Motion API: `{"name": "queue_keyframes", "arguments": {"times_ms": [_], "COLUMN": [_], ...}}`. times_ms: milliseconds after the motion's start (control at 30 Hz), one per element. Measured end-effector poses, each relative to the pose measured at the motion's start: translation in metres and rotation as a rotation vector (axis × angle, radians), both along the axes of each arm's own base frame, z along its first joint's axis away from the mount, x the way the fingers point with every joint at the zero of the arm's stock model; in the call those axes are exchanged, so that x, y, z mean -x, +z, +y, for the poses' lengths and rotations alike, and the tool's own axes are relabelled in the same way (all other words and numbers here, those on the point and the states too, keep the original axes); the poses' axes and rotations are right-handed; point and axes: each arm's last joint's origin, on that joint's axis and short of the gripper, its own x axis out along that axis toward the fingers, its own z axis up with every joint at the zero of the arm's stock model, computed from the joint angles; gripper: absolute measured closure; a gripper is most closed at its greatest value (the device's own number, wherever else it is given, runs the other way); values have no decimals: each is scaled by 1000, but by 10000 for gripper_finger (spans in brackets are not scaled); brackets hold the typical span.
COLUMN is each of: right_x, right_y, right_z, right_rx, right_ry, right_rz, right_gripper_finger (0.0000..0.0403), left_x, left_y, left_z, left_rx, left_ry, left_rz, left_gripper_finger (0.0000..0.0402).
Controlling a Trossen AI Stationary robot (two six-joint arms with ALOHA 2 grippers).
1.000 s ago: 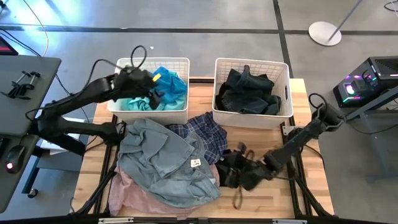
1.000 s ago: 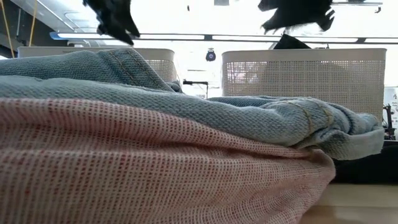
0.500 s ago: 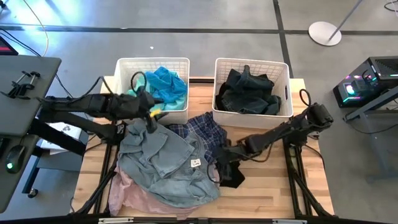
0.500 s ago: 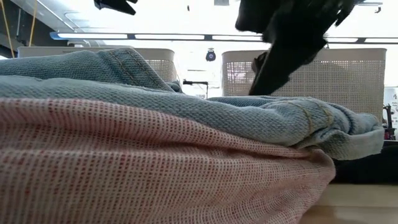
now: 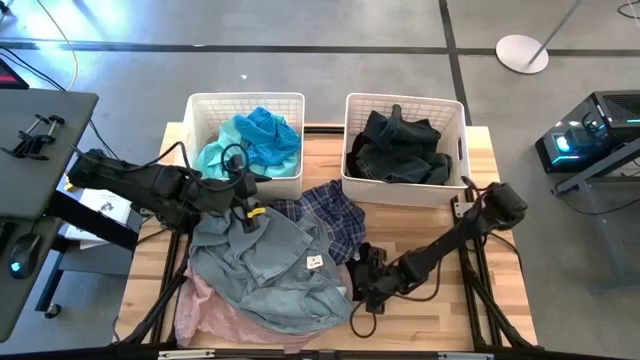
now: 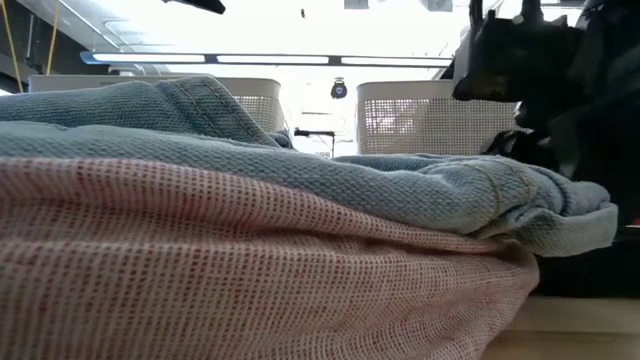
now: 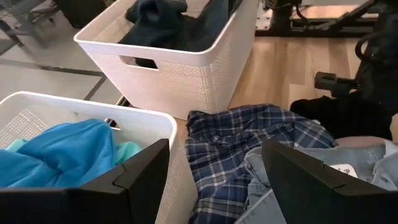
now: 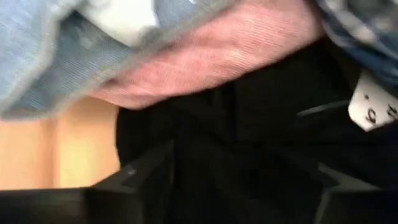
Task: Sort clothes
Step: Put the black boxer into the right white bin
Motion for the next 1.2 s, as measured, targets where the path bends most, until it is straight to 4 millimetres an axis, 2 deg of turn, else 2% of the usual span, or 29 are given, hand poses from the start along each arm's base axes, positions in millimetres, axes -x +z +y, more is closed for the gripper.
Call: {"name": "queue_keyframes", "arguments": {"times_ms": [133, 267, 333, 400, 467, 567, 667, 733, 800, 833, 900, 1000, 1067, 1200], "right_x": [-2, -1, 5, 12, 21, 25, 37, 46, 59, 65, 73, 84, 92, 104], "right_y": [-16, -16, -7, 10, 34, 97, 151, 196, 241, 257, 280, 302, 308, 285], "right_z": [0, -1, 0, 0, -3, -3, -9, -17, -32, -42, -64, -109, -144, -201], "right_rx": [-17, -88, -110, -119, -92, -107, 50, 223, 368, 448, 573, 610, 576, 503], "right_ry": [-32, -58, -66, -90, -114, -131, -112, -181, -374, -454, -531, -586, -655, -774], "right_rz": [41, 93, 114, 101, 62, -194, -458, -690, -874, -904, -897, -869, -851, -630], "right_gripper_finger": [270, 373, 389, 382, 381, 395, 395, 393, 396, 398, 398, 398, 400, 400], "left_x": [-3, -2, -2, -1, -1, -1, -1, -1, -1, 0, 0, 0, 1, 1], "left_y": [-2, -2, -1, -1, -1, -1, -1, -1, -1, -1, -1, -1, -1, -1], "left_z": [-2, -2, -2, -2, -2, -3, -3, -3, -4, -4, -6, -7, -8, -9], "left_rx": [-5, -2, -6, -6, -12, -12, -13, -15, -15, -15, -16, -23, -31, -40], "left_ry": [-4, 0, -2, -2, -7, -12, -12, -12, -14, -17, -23, -34, -28, -22], "left_rz": [10, 5, 4, 2, 6, 5, 5, 5, 6, 6, 8, 12, 10, 8], "left_gripper_finger": [154, 154, 154, 154, 154, 154, 154, 154, 154, 154, 154, 154, 154, 154]}}
